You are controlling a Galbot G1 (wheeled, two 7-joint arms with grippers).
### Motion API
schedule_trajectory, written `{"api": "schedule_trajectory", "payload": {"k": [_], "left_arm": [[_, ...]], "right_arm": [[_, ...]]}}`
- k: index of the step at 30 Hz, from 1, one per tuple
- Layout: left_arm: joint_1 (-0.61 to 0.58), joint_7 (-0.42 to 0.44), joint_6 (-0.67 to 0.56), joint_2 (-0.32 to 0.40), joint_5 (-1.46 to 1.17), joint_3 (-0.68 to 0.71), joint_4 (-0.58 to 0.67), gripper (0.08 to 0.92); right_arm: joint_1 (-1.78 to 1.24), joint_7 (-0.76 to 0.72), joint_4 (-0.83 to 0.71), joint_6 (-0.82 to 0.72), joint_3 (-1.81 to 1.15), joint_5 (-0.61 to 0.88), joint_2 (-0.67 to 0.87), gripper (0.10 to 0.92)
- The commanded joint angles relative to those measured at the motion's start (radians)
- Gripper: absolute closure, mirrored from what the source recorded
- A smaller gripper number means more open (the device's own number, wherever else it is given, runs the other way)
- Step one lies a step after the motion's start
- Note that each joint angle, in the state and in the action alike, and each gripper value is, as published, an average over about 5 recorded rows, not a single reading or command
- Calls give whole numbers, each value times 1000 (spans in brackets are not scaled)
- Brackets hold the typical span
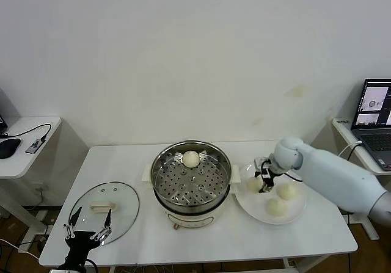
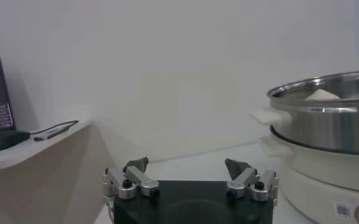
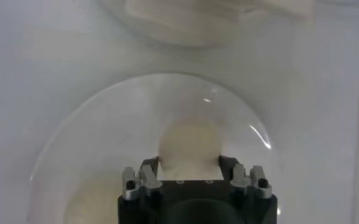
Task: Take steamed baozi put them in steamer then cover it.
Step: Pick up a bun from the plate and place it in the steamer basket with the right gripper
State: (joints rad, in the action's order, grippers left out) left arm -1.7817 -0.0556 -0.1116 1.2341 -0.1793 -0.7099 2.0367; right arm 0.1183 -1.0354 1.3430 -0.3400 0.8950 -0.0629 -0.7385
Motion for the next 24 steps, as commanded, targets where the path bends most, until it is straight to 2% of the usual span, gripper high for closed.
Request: {"api": "schedule_trajectory", "payload": {"k": [1,7,13,18,24], "left_arm": [[1,0,-1,-3,-1,4,7,177],[2,0,-3,-7,-3,9,15,177],[6,0,-3,-11,-7,10,22,177],[10,-1,-7,-9,-4,10,17,177],[14,-3,-12,-5,-4,2,10,177]], "right_arm": [[276,-17,148,-32,141,170,108,419],[502,-9,234,-81,250,314,101,423],[657,27,298,-156,361,470,15,423],[669,68,311,-215,389,568,-97,421],[581,112,238,-262,380,602,-255,419]]}}
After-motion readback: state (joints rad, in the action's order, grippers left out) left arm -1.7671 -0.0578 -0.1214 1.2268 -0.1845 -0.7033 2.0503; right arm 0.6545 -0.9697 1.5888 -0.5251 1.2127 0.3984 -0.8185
